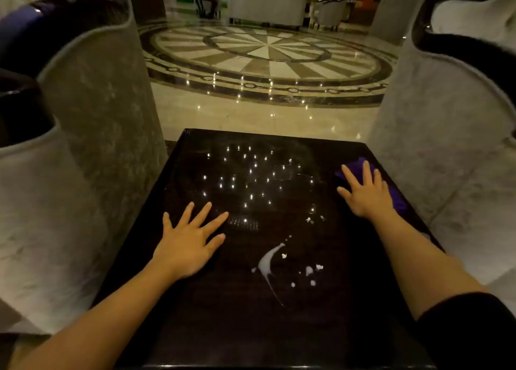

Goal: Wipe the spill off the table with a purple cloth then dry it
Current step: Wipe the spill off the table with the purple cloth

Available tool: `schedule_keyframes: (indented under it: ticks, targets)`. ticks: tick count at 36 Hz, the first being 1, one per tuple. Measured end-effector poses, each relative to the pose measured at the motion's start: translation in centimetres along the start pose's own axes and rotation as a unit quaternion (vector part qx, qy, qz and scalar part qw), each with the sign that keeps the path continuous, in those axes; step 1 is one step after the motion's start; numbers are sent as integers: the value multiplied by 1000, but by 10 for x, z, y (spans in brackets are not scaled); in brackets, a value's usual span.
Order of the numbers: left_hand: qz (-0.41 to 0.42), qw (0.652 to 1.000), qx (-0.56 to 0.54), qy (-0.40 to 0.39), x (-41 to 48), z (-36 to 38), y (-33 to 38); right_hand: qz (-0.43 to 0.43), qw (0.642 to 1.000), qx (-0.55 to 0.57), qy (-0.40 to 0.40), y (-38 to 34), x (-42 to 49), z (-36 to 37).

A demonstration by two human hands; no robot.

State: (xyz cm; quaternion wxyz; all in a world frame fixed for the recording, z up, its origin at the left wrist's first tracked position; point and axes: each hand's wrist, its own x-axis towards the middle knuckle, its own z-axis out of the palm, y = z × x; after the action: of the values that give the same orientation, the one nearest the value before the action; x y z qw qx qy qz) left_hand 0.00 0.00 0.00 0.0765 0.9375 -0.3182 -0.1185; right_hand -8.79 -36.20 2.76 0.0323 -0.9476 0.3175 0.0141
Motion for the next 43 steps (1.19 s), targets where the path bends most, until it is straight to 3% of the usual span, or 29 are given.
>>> schedule_keyframes:
  ticks: [9,25,43]
  targets:
    - [2,1000,22,20,3,3,-3,50,998,-21,-34,24,25,-2]
    - [0,1000,16,26,1,1,-1,38,997,-65,-5,17,16,0]
    - [3,999,20,27,2,0,1,-68,997,-12,18,-45,-34,12]
